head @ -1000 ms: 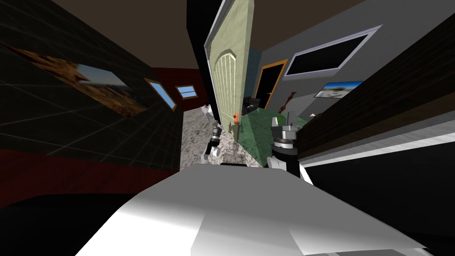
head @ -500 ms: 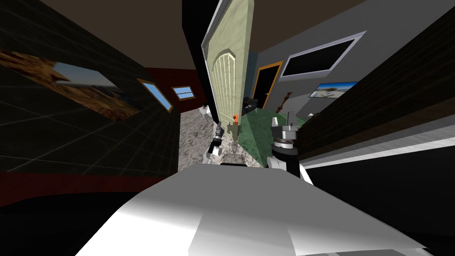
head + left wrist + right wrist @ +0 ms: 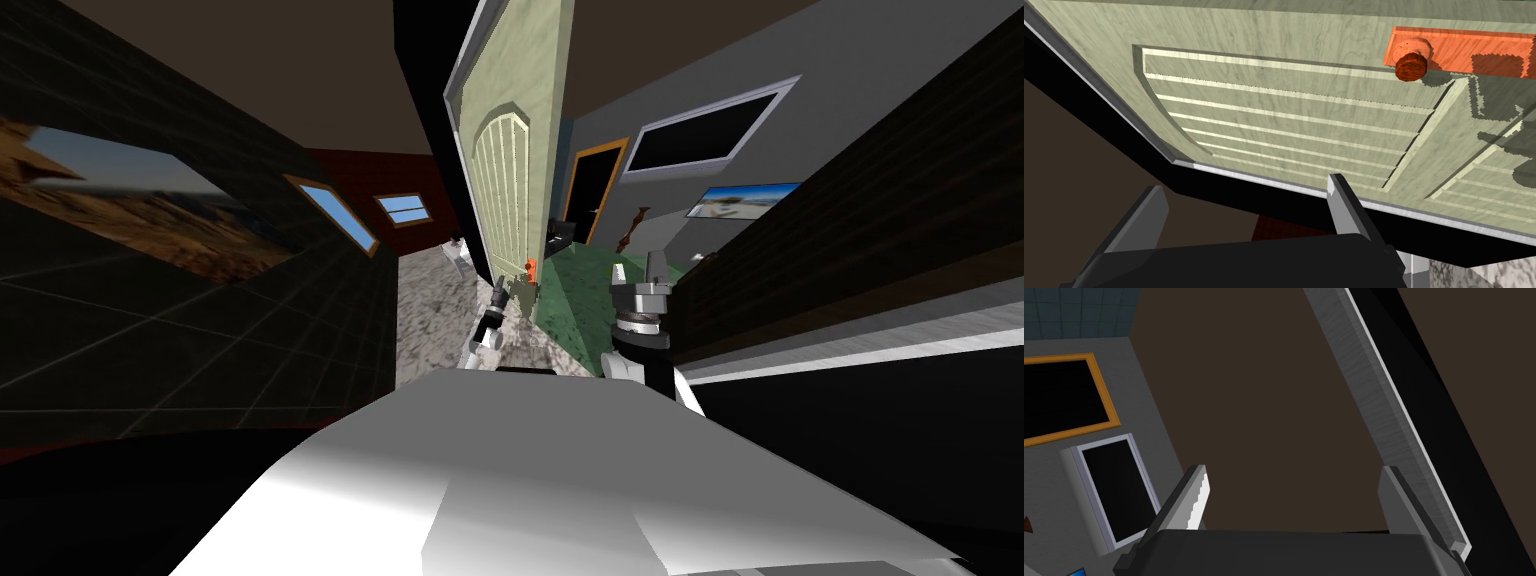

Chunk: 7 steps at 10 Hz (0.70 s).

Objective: Push the door open

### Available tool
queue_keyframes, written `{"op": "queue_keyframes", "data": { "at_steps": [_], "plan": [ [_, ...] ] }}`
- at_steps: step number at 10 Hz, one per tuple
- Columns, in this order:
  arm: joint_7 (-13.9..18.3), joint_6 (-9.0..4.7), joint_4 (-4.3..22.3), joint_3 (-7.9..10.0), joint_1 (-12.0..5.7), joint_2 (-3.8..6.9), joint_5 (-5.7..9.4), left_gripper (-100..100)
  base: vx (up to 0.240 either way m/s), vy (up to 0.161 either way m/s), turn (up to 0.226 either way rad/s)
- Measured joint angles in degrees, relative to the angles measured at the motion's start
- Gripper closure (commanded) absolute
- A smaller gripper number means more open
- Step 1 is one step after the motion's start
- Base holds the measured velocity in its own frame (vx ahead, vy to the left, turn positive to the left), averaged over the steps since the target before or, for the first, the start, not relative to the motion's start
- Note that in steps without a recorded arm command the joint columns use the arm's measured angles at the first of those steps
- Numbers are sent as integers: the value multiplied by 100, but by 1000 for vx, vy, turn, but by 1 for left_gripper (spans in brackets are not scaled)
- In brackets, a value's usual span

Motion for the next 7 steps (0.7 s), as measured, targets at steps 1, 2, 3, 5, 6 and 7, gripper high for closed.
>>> {"op": "queue_keyframes", "data": {
  "at_steps": [1,2,3,5,6,7],
  "plan": [
    [-8,-7,156,-44,-86,-19,13,-100,80,69,-75],
    [-10,11,256,-77,-156,-16,32,-100,69,68,-80],
    [-15,9,376,-124,-211,-27,45,-100,60,91,-70],
    [-9,4,631,-203,-354,-30,81,-100,73,78,-92],
    [-21,9,741,-245,-414,-47,93,-100,74,83,-74],
    [-18,22,846,-282,-481,-39,113,-100,70,89,-74]
  ]
}}
